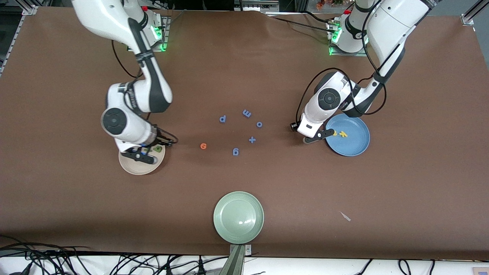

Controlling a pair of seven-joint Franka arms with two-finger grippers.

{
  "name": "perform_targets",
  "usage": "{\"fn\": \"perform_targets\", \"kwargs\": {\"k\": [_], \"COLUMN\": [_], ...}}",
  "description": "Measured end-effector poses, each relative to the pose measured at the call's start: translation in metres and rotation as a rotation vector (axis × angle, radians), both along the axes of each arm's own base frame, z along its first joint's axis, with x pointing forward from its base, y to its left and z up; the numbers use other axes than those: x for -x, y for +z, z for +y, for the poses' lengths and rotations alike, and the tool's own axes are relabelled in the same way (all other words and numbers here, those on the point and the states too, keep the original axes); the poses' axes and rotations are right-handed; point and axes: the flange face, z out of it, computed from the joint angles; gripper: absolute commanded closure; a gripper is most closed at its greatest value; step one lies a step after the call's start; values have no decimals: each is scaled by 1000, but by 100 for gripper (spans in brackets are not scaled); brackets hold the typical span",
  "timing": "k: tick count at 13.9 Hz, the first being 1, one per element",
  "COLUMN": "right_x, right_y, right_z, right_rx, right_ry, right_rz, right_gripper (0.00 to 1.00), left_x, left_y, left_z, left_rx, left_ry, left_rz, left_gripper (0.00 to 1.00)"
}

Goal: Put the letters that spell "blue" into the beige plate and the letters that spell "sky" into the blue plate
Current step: 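Carry the yellow u to the white plate while the left gripper grasps the y, then grasp the orange e with the right gripper while the left gripper drops the y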

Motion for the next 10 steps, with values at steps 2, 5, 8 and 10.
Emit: {"fn": "perform_targets", "kwargs": {"k": [2,5,8,10], "right_x": [5,13,14,12], "right_y": [-17,-51,-60,-59], "right_z": [49,93,100,98], "right_rx": [21,28,24,24], "right_ry": [-60,-92,-104,-108], "right_rz": [-13,-45,-53,-58], "right_gripper": [40,39,39,39], "left_x": [0,0,-2,-10], "left_y": [0,0,1,9], "left_z": [0,0,1,8], "left_rx": [0,1,1,-1], "left_ry": [0,-1,3,18], "left_rz": [0,0,-2,-15], "left_gripper": [68,95,98,99]}}
